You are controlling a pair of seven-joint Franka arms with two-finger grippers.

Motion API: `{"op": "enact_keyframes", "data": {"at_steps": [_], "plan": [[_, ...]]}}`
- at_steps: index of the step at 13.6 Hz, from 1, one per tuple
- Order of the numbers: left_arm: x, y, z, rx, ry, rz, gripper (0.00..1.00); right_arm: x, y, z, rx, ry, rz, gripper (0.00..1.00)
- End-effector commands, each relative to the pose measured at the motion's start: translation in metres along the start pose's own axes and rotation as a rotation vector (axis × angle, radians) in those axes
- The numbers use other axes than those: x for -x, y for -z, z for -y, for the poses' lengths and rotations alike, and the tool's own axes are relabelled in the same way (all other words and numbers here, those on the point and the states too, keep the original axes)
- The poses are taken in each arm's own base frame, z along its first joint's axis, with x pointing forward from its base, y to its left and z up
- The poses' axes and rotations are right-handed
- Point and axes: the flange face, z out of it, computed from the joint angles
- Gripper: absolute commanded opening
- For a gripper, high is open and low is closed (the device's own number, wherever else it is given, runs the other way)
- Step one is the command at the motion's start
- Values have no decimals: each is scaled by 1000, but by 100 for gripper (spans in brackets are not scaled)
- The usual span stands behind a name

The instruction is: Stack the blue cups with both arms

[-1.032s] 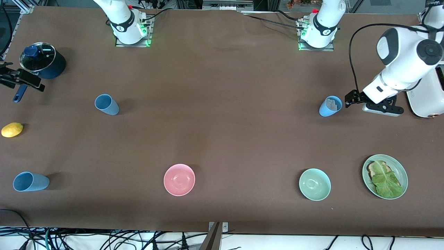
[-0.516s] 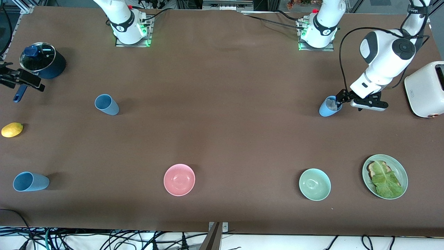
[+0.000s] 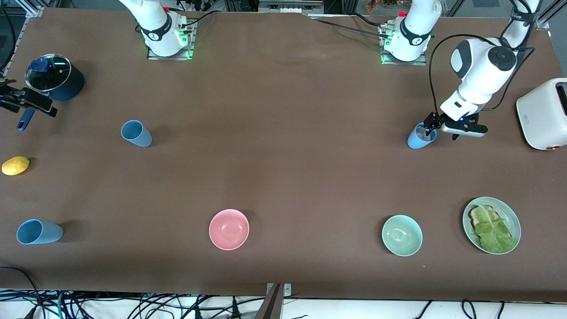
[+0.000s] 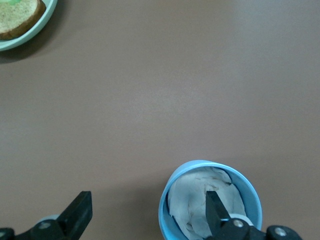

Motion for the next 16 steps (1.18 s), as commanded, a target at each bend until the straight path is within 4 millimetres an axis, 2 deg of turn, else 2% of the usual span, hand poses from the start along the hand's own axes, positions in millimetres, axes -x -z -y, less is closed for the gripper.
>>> {"op": "enact_keyframes", "data": {"at_steps": [1,6,7,8,9,10,16], "plan": [[8,-6,-1,0,-12,-20,100,3,2,-1,-7,13,2,100],[15,-24,-4,-7,-17,-44,100,3,2,-1,-7,13,2,100],[15,-25,-4,-6,-17,-43,90,3,2,-1,-7,13,2,100],[15,-25,-4,-6,-19,-42,60,3,2,-1,-7,13,2,100],[15,-25,-3,-7,-16,-42,24,3,2,-1,-7,13,2,100],[15,-23,-2,-8,-13,-47,0,3,2,-1,-7,13,2,100],[13,-22,-1,-9,-11,-48,0,3,2,-1,-7,13,3,100]]}}
